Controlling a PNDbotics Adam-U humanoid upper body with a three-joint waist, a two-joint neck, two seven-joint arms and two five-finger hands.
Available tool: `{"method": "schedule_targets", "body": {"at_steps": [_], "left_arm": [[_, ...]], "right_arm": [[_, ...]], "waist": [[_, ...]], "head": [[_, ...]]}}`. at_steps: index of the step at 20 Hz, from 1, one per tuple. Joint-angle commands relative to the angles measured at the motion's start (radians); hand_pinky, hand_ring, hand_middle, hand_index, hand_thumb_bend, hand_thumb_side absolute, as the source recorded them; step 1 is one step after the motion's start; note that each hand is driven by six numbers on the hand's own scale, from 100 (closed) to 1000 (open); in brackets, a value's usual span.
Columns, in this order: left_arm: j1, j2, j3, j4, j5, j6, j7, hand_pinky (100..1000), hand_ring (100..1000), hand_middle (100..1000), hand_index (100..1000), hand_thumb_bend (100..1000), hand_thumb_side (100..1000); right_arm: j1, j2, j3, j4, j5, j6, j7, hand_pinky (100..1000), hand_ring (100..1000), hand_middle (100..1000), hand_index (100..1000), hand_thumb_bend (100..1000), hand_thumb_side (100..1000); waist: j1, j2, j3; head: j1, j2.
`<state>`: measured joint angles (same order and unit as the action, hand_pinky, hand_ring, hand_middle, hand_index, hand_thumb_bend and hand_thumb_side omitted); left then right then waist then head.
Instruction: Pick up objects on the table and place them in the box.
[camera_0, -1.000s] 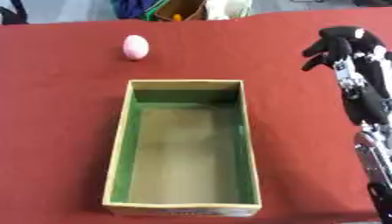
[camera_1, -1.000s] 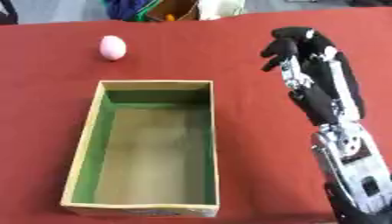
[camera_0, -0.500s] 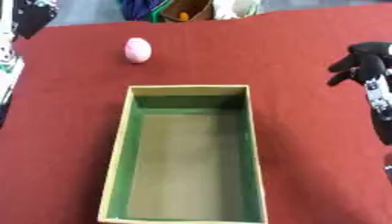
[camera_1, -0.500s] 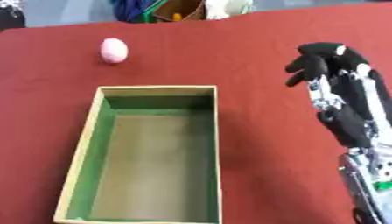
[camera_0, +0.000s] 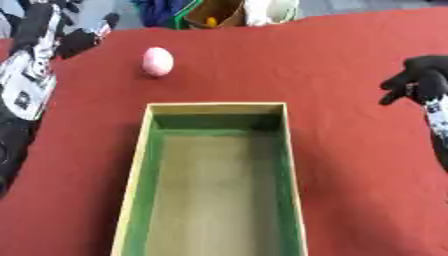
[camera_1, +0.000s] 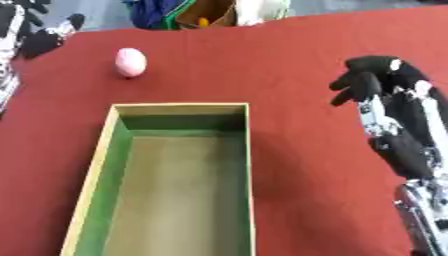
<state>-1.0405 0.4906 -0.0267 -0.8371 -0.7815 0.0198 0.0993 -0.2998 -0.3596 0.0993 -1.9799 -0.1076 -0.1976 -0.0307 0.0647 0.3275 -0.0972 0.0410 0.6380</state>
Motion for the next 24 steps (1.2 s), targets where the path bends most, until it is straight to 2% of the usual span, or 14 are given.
{"method": "schedule_targets", "body": {"at_steps": [1,6,8,11,15,24], "left_arm": [[-0.032,0.008,0.016,0.012,-0.052,-0.004,-0.029,606,726,742,912,713,782],[-0.046,-0.014,0.02,0.035,-0.121,0.013,-0.101,630,764,773,929,773,719],[-0.051,-0.021,0.025,0.041,-0.136,0.019,-0.132,644,792,789,933,827,691],[-0.058,-0.032,0.031,0.04,-0.137,0.023,-0.177,649,813,801,945,860,654],[-0.059,-0.036,0.039,0.029,-0.121,0.024,-0.201,650,811,797,935,858,631],[-0.064,-0.039,0.037,0.018,-0.066,0.003,-0.192,633,770,751,881,817,632]], "right_arm": [[-0.015,-0.02,0.0,-0.02,-0.007,-0.002,0.004,489,597,535,706,100,484],[-0.019,-0.019,0.003,-0.02,-0.007,-0.001,0.01,488,597,534,706,100,483],[-0.02,-0.018,0.006,-0.02,-0.005,0.0,0.012,487,597,534,705,100,484],[-0.023,-0.016,0.011,-0.02,0.0,0.003,0.017,487,597,533,705,100,483],[-0.029,-0.017,0.014,-0.02,0.007,0.001,0.02,487,597,533,705,100,483],[-0.03,-0.016,0.019,-0.02,0.024,0.004,0.019,485,597,531,705,100,484]], "waist": [[-0.002,-0.017,-0.005],[0.0,-0.011,-0.019],[0.002,-0.006,-0.024],[0.007,0.005,-0.031],[0.011,0.018,-0.041],[0.017,0.037,-0.054]], "head": [[0.004,-0.019],[0.011,-0.028],[0.013,-0.037],[0.011,-0.055],[0.011,-0.071],[0.018,-0.07]]}}
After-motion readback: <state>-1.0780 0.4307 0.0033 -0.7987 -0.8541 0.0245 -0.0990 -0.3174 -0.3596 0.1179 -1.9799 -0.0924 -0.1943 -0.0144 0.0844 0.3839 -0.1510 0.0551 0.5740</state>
